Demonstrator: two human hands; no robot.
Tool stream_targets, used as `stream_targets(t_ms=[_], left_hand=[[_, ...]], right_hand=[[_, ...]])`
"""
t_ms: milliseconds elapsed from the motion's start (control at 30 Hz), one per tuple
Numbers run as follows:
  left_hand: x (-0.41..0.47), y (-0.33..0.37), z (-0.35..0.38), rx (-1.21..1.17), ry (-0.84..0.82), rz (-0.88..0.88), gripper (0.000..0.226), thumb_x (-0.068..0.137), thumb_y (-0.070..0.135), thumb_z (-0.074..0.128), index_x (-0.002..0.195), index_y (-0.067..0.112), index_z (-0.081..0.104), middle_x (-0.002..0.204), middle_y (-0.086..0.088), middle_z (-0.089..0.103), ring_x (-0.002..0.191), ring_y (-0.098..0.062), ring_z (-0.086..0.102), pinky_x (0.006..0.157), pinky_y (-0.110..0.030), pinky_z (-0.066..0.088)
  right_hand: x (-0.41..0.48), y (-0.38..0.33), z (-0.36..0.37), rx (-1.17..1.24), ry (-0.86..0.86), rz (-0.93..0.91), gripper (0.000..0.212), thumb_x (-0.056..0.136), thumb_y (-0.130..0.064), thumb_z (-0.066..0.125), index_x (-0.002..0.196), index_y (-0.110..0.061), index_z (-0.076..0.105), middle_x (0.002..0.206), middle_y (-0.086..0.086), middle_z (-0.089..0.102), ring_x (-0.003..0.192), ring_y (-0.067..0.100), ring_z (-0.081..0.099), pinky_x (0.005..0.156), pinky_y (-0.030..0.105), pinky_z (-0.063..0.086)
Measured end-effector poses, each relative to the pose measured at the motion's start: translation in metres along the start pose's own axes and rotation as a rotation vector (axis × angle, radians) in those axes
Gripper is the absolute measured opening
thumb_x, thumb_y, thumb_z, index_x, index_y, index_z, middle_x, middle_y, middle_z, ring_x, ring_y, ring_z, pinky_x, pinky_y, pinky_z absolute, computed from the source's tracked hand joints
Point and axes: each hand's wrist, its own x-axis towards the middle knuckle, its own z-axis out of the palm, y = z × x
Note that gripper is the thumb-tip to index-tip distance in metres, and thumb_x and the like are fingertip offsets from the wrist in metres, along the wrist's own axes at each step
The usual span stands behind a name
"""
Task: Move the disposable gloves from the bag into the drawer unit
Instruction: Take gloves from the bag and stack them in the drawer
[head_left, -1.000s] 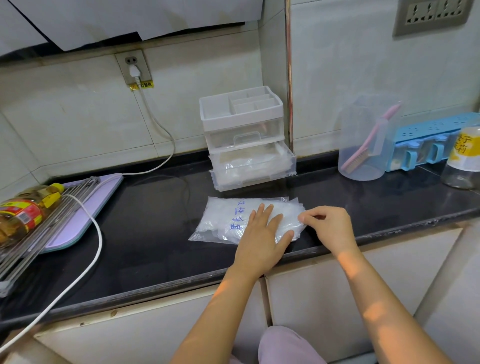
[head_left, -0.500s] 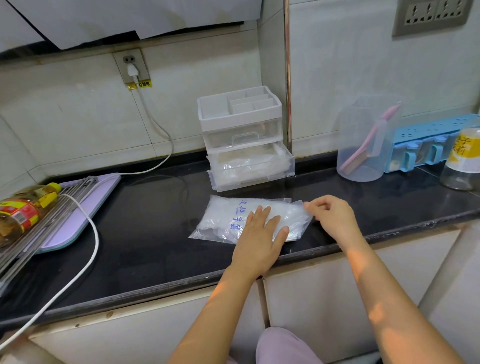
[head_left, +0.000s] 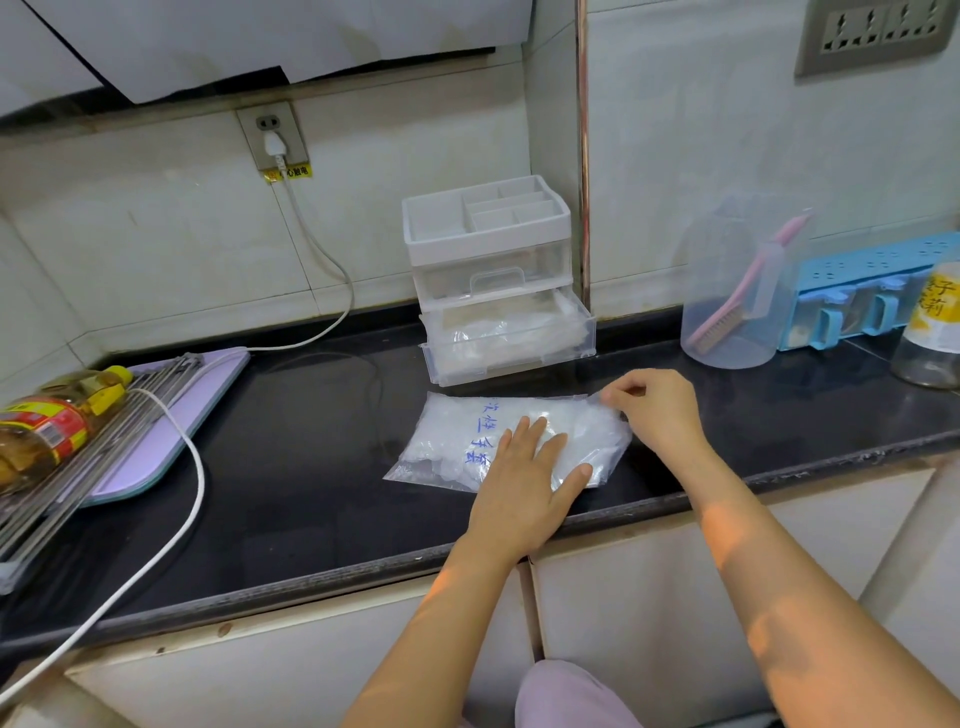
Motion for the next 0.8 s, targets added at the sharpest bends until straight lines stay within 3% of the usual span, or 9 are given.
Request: stream_targets(t_ms=[167,333,367,433,500,633,733,800], left_hand=[[-0.001,0.000,0.000,-0.004,0.002,0.016,0.060,0.097,0.056,0.029,0.150,0.026,0.028,0.161,0.004,0.009,0.147,-0.010,-0.005,0.114,-0.023,-0.010],[-0.002,0.002,-0.003,-0.023,-0.019,-0.002,0.065,0.093,0.061,0.028,0.149,0.027,0.028,0.160,0.006,0.010,0.147,-0.012,-0.003,0.115,-0.024,-0.006],[-0.002,0.002,-0.003,-0.030,-0.022,-0.004,0.064,0.094,0.060,0.029,0.148,0.027,0.029,0.160,0.005,0.010,0.147,-0.012,-0.002,0.116,-0.025,-0.006],[-0.002,0.001,-0.003,-0.039,-0.031,-0.011,0.060,0.097,0.056,0.031,0.148,0.026,0.030,0.160,0.005,0.011,0.147,-0.012,-0.002,0.116,-0.025,-0.006],[-0.002,0.003,-0.007,-0.041,-0.058,-0.029,0.058,0.097,0.055,0.032,0.148,0.027,0.029,0.160,0.005,0.012,0.147,-0.012,0.000,0.118,-0.028,-0.002],[-0.003,0.006,-0.011,-0.067,-0.095,-0.054,0.058,0.098,0.053,0.034,0.148,0.025,0.032,0.159,0.005,0.017,0.146,-0.012,0.005,0.120,-0.031,0.004],[-0.003,0.010,-0.018,-0.336,-0.134,-0.121,0.071,0.089,0.069,0.033,0.140,0.021,0.044,0.151,0.002,0.033,0.143,-0.016,0.022,0.119,-0.035,0.016],[-0.002,0.019,-0.033,-0.607,-0.069,-0.198,0.073,0.084,0.074,0.034,0.132,0.021,0.050,0.136,0.008,0.047,0.129,-0.011,0.039,0.112,-0.029,0.026]], right_hand=[[0.009,-0.007,-0.019,0.240,0.100,0.087,0.014,0.092,-0.010,0.056,0.092,-0.013,0.069,0.097,0.003,0.067,0.094,0.019,0.060,0.085,0.032,0.049],[0.025,-0.023,-0.047,0.242,0.231,0.100,0.020,0.097,-0.013,0.045,0.099,-0.007,0.064,0.085,0.002,0.062,0.077,0.015,0.057,0.062,0.022,0.041],[0.027,-0.028,-0.053,0.240,0.248,0.083,0.020,0.097,-0.013,0.043,0.096,-0.008,0.062,0.082,0.001,0.061,0.078,0.016,0.058,0.061,0.020,0.041],[0.032,-0.040,-0.065,0.227,0.249,0.005,0.021,0.098,-0.014,0.042,0.082,-0.017,0.055,0.084,0.002,0.062,0.085,0.020,0.062,0.075,0.025,0.047],[0.035,-0.056,-0.075,0.256,0.194,-0.099,0.025,0.099,-0.013,0.043,0.076,-0.022,0.048,0.081,0.000,0.061,0.079,0.016,0.062,0.083,0.031,0.049],[0.033,-0.092,-0.100,0.395,0.177,-0.324,0.026,0.099,-0.010,0.043,0.077,-0.023,0.046,0.076,0.000,0.058,0.060,-0.001,0.057,0.062,0.014,0.048],[0.025,-0.125,-0.126,0.230,0.194,-0.438,0.023,0.097,-0.016,0.050,0.077,-0.027,0.049,0.071,-0.006,0.056,0.048,-0.008,0.048,0.052,0.011,0.038],[0.014,-0.143,-0.134,0.106,-0.005,-0.455,0.016,0.094,-0.020,0.058,0.078,-0.022,0.058,0.066,0.003,0.062,0.044,-0.003,0.041,0.050,0.019,0.033]])
